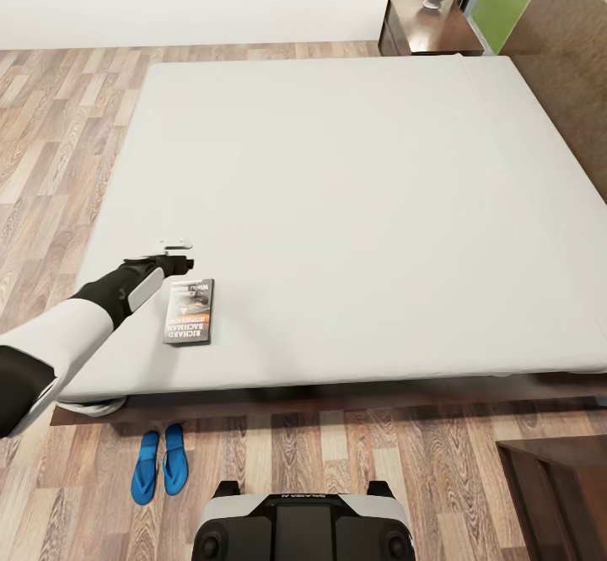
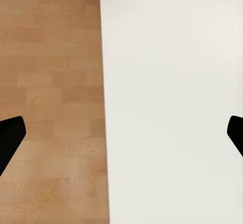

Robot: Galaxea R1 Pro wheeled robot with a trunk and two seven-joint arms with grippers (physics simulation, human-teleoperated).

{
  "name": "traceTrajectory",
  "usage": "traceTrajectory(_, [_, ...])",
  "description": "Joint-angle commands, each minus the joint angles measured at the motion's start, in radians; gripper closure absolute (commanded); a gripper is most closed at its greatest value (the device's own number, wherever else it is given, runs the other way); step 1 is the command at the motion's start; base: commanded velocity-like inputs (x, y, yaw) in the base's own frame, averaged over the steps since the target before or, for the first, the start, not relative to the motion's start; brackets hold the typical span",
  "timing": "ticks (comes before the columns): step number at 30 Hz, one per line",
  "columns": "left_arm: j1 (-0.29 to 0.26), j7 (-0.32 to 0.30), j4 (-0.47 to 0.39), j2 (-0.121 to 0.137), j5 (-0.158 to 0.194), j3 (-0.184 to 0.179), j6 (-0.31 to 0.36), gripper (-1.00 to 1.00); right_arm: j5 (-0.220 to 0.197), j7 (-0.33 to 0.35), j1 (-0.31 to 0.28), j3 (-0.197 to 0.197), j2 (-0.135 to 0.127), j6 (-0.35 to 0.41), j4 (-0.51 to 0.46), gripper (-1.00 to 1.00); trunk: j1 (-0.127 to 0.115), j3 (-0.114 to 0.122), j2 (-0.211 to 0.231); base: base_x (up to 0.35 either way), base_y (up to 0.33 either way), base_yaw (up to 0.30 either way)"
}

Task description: In the bedroom, move the book from the bed onto either nightstand, and place the two sandals side by side next to the bed.

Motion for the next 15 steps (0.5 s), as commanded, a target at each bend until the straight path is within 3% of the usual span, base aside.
traceTrajectory(1, [0.000,0.008,-0.003,-0.001,0.010,-0.009,0.004,-1.00,-0.010,-0.001,0.000,0.009,0.000,-0.005,0.001,-1.00,0.000,0.000,-0.001,0.000,0.000,0.000])
traceTrajectory(15, [-0.009,0.008,-0.005,-0.007,0.004,-0.009,0.004,-1.00,-0.010,-0.001,0.000,0.010,0.003,-0.005,0.001,-1.00,0.000,0.000,-0.001,0.000,0.000,0.000])
